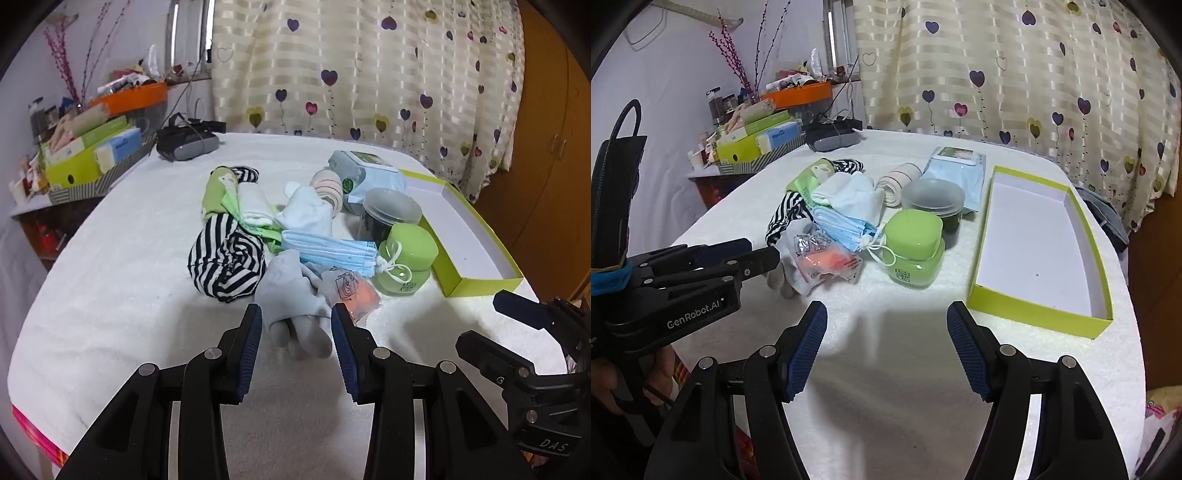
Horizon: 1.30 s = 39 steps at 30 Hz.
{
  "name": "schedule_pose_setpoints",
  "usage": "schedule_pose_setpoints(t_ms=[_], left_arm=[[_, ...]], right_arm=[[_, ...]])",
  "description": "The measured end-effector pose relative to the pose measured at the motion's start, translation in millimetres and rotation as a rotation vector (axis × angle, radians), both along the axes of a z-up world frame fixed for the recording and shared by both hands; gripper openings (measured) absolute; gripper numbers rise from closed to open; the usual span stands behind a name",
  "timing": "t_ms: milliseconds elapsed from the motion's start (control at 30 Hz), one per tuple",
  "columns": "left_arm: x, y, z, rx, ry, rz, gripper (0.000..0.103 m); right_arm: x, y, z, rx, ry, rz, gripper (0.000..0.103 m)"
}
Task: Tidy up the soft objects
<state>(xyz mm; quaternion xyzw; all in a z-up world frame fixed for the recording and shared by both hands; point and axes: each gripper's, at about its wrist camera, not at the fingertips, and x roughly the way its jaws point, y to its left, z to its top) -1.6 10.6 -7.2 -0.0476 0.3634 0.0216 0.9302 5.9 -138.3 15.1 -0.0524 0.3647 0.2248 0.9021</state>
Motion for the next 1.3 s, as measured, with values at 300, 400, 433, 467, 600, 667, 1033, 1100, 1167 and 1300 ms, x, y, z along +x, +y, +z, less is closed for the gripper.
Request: schedule_pose_setpoints(t_ms=[300,400,433,467,600,667,1033,1100,1167,1300], left_arm=[[-2.9,0.3,-0.8,0.002,-0.006,0.007,0.038],[-5.7,0.8,-1.0,0.005,-0.009,0.016,0.038],[-5.6,0.7,-1.2,0.006,-0.008,0.017,0.038],[-6.2,0.6,-1.7,0.003,-0.007,0.014,0.038],[-7.7,1.7,-1.9,-0.006,-0.009,0.011,0.038],[-7.9,1.7,-1.9,-0.01,-0.008,0.008,0.038],[-6.4,-1.4,3.8,-0.022,-0.004,-0.002,0.038],[-6.4,-1.7,4.3,-0.024,-0.003,-0.004,0.038],[-6.9,-1.9,4.8,-0.027,-0.004,-0.008,0.038],[-7.9,-3.7,6.0,-0.023,-0.01,-0.014,0.038]], right_arm=[[-0.3,-0.2,-1.2,0.002,-0.004,-0.002,0.068],[-1.0,-0.5,-1.4,0.004,-0.005,-0.003,0.068],[-1.2,-0.8,-1.4,0.003,-0.006,-0.003,0.068],[-1.6,-1.2,-1.5,0.003,-0.006,-0.004,0.068],[-2.4,-2.0,-0.8,0.004,-0.005,-0.009,0.068],[-3.1,-2.5,0.2,0.002,-0.006,-0.011,0.068],[-5.3,-3.3,3.2,-0.001,-0.012,-0.022,0.068],[-5.9,-2.9,3.4,-0.002,-0.013,-0.023,0.068],[-6.3,-2.9,3.5,-0.001,-0.012,-0.023,0.068],[-6.8,-2.5,3.4,-0.004,-0.009,-0.025,0.068]])
